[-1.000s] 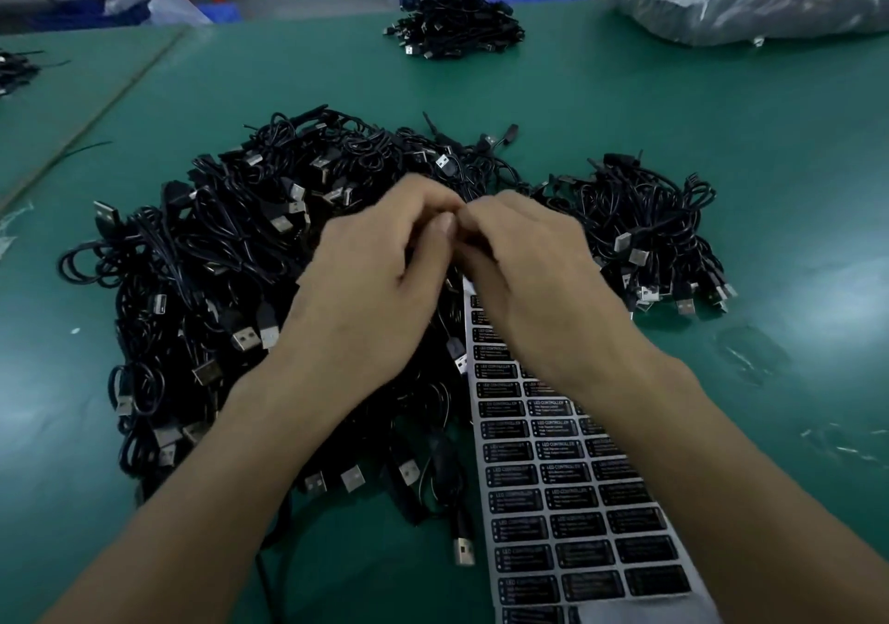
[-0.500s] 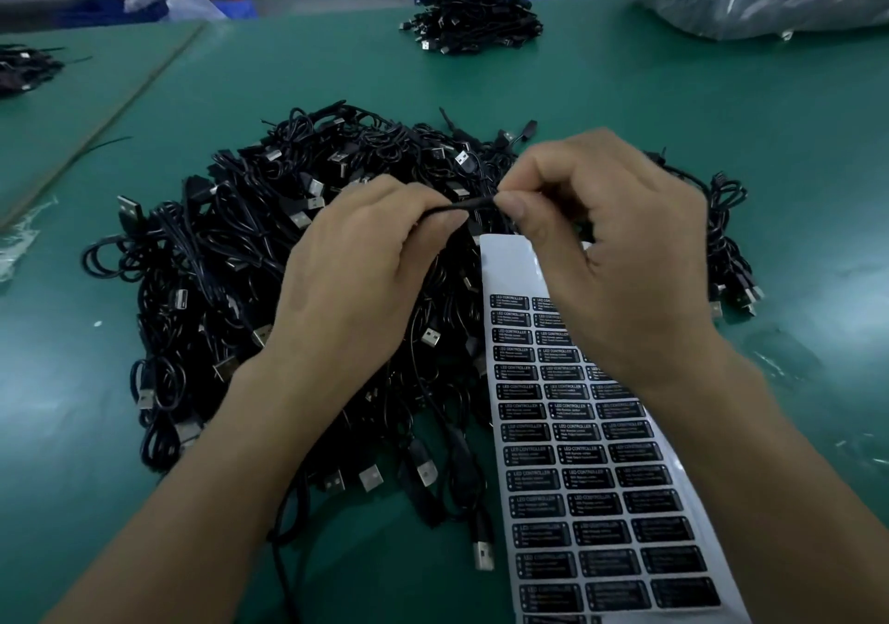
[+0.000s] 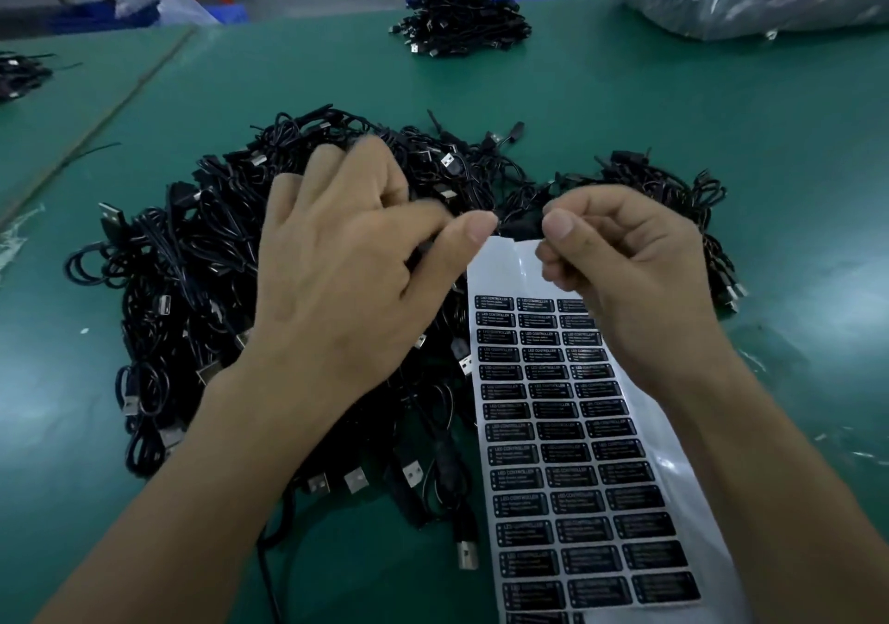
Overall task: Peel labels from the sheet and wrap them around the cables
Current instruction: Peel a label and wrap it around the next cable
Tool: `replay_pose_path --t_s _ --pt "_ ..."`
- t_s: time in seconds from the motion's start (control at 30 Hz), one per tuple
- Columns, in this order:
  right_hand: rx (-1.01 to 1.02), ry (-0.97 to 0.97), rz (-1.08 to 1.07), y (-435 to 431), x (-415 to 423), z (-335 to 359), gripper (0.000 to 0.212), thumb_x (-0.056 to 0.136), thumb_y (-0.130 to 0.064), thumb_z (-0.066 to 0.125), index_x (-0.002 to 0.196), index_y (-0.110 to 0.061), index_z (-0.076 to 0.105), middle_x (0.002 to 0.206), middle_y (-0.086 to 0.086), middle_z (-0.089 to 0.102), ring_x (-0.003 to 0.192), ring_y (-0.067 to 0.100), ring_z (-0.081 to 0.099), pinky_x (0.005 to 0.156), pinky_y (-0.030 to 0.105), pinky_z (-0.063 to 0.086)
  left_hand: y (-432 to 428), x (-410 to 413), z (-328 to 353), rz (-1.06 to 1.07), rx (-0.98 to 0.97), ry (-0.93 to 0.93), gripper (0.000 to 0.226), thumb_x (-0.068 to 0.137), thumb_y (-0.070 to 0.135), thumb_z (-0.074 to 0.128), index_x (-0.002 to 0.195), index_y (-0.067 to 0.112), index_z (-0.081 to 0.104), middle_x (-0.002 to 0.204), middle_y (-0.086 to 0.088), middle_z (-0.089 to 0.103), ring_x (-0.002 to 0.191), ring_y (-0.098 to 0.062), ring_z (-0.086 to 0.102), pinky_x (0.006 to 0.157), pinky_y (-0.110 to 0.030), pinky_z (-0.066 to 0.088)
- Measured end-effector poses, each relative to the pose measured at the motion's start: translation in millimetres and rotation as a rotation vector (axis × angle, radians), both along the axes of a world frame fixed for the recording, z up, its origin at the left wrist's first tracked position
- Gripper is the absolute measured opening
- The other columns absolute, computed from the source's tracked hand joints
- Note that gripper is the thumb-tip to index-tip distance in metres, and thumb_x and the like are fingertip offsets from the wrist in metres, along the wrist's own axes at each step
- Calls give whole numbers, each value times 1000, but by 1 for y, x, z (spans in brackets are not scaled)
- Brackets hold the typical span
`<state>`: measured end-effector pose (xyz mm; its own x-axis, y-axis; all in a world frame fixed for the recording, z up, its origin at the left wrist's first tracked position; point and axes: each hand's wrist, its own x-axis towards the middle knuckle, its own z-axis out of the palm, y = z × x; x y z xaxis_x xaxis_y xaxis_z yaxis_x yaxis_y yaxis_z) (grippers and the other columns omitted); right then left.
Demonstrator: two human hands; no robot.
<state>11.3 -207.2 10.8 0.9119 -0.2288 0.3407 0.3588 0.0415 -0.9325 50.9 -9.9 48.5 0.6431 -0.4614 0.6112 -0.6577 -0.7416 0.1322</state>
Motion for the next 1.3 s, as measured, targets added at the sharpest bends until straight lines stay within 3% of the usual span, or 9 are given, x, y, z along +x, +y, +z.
replay_pose_path --t_s 0.1,0.2,0.4,0.53,0.63,0.73,0.9,1.1,1.3 --pt "49 73 106 -6 0 -6 10 73 -27 80 82 -23 77 72 2 70 67 14 61 64 23 51 -4 -5 1 -5 180 242 69 97 67 23 57 21 56 61 8 51 56 -15 49 64 -32 36" --pt "28 101 185 -5 1 -10 11 75 -16 81 84 -23 79 76 -1 73 72 11 67 69 19 53 -9 -6 -5 -12 209 508 68 86 75 16 73 27 61 64 8 64 58 -11 61 60 -37 52" --pt "-28 98 124 5 3 -16 24 86 -2 70 94 -25 75 76 2 75 67 9 69 64 16 52 -13 2 -24 -243 -258 820 25 103 32 50 80 32 61 66 9 69 53 -4 65 52 -24 55" --pt "-206 196 -189 5 4 -25 16 95 -15 66 94 -30 70 71 -2 72 60 7 64 55 20 50 -25 2 -42 -20 -518 875 31 103 30 44 87 5 52 71 -5 64 53 -14 60 44 -22 52" --pt "-289 249 -215 8 4 -33 17 94 -15 66 90 -31 70 73 -2 71 66 26 65 62 44 57 -23 6 -48 53 -505 870 23 98 31 53 88 11 49 85 -6 67 57 -12 67 45 -29 57" --pt "-330 236 -207 11 4 -39 19 92 -14 67 87 -31 71 74 7 70 74 37 65 67 54 56 -20 8 -50 54 -443 847 25 92 24 64 82 18 42 88 -1 70 50 -9 68 41 -17 48" --pt "-306 217 -193 11 4 -41 17 86 -19 65 82 -34 71 72 0 70 71 30 64 68 50 57 -21 9 -51 -9 -497 895 42 80 12 77 77 20 37 84 8 74 51 -5 65 47 -16 49" --pt "-395 162 -189 13 1 -43 14 85 -14 75 80 -27 70 71 -7 69 61 3 58 60 17 47 -15 15 -49 -83 -613 959 44 79 2 72 76 20 32 81 3 76 73 -21 72 55 -29 56" --pt "-472 152 -157 20 -3 -40 11 83 -12 78 75 -18 75 67 -11 69 57 1 59 55 10 43 -15 15 -51 -118 -538 985 43 77 4 71 75 20 31 79 -5 76 68 -20 69 58 -33 58"
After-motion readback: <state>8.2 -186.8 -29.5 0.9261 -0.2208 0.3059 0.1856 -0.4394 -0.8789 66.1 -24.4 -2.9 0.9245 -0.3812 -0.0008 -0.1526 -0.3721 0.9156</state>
